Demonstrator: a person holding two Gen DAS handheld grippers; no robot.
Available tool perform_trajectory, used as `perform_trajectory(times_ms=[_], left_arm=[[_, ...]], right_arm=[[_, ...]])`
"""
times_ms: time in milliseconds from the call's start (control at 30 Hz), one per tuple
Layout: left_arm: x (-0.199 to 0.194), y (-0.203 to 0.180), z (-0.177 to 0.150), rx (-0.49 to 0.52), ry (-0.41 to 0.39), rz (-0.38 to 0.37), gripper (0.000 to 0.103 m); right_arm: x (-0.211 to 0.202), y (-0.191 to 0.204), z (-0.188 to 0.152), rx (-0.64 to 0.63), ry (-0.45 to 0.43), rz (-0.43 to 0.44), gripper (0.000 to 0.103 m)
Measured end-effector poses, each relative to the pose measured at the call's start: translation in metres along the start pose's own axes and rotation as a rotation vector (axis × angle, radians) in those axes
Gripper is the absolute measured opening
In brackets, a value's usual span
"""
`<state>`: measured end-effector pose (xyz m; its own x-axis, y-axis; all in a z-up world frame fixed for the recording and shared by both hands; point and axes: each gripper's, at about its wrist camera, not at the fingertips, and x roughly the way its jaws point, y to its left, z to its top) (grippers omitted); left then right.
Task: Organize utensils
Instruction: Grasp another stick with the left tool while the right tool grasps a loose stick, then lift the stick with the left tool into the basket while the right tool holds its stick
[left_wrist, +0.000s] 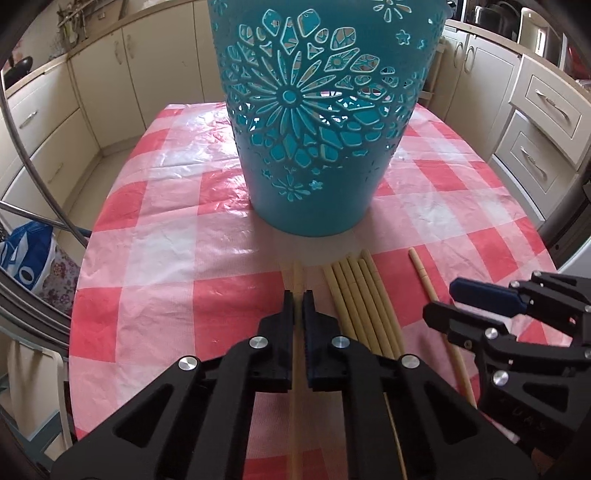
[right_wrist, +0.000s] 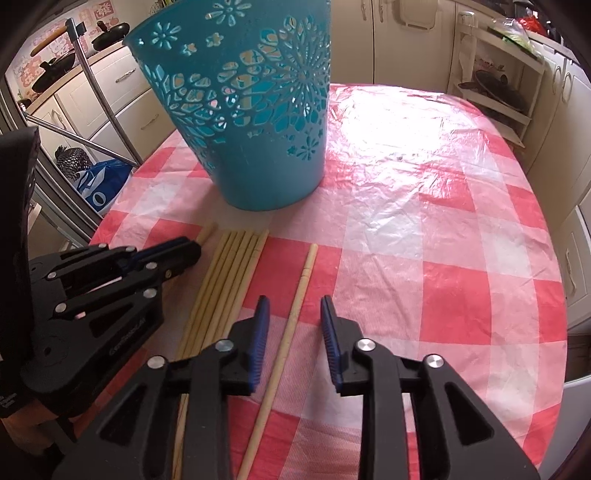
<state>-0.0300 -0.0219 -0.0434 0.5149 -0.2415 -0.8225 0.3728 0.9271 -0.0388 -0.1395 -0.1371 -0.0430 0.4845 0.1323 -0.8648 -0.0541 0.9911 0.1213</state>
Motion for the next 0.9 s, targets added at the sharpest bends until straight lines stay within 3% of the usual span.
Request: perform_trajectory(times_ms=[400,467,500,767,900], left_arm=[[-0.001,-0.002,-0.001,0.009,0.001,0.018,0.006],[-0.001,-0.002,0.0,0.012,0.002,0.009,0.005],[-0.001,-0.002,0.0,0.019,0.003,-0.003,0.005],[-0.002,0.013,0.0,0.0,0.037,-0.104,0.005],[-0.001,0.019,0.001,-0.007,0.043,-0.097,0.005]], right_arm=[[0.007,0.004,0.004,-0.02,0.006,-0.023,0.028],[0.008,0.008,0.004,-0.054,0.005,-0.059,0.013],[0.008,0.009,0.004,-0.064,0.006,-0.064,0.01],[0.008,0.002,0.005,-0.045,0.025,-0.027,0.008],[0.009,0.001,0.007,-0.044,0.026,-0.03,0.008]])
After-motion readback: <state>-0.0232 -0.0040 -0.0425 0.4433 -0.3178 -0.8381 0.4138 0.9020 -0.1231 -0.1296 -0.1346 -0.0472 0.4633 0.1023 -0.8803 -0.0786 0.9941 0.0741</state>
